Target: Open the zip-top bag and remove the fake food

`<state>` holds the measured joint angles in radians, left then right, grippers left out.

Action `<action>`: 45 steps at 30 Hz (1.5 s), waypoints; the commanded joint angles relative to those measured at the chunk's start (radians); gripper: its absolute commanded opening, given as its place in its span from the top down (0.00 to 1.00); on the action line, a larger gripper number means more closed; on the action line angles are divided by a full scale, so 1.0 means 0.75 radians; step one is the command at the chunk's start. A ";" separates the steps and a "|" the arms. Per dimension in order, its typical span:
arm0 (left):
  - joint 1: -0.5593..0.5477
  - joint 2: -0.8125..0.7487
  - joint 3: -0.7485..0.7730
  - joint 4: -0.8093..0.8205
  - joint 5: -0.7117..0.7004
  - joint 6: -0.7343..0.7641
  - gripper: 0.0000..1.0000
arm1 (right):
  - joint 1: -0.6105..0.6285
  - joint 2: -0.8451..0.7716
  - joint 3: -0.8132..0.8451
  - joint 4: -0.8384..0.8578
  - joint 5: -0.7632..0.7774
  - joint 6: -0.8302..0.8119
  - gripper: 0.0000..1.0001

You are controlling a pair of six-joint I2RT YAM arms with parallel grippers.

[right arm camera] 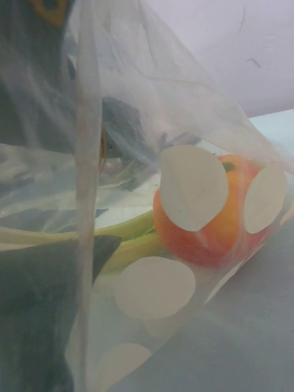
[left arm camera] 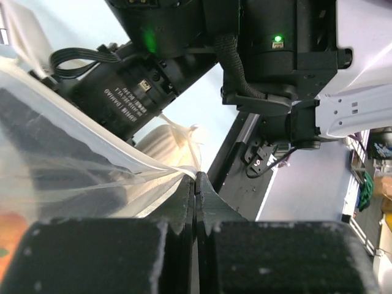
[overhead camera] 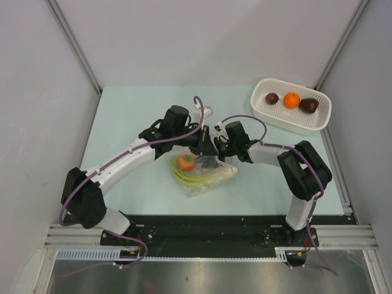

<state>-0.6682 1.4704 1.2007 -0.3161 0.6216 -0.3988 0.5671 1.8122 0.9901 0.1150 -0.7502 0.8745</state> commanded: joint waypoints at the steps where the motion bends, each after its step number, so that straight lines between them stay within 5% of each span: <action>1: -0.044 0.011 0.084 0.065 0.010 -0.027 1.00 | 0.011 -0.078 -0.048 0.123 0.043 0.057 0.40; 15: -0.144 0.079 0.125 0.068 -0.002 -0.031 1.00 | 0.044 0.073 -0.148 0.462 0.006 0.280 0.21; 22: -0.146 0.075 0.089 0.035 -0.049 -0.006 1.00 | 0.068 0.104 -0.148 0.270 -0.004 0.098 0.16; 45: -0.097 0.087 0.078 -0.149 -0.317 0.145 1.00 | 0.246 0.189 -0.148 0.297 -0.117 0.035 0.03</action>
<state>-0.7559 1.5490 1.2381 -0.4267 0.4171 -0.3382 0.7090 1.9385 0.8806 0.3698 -0.8391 0.9474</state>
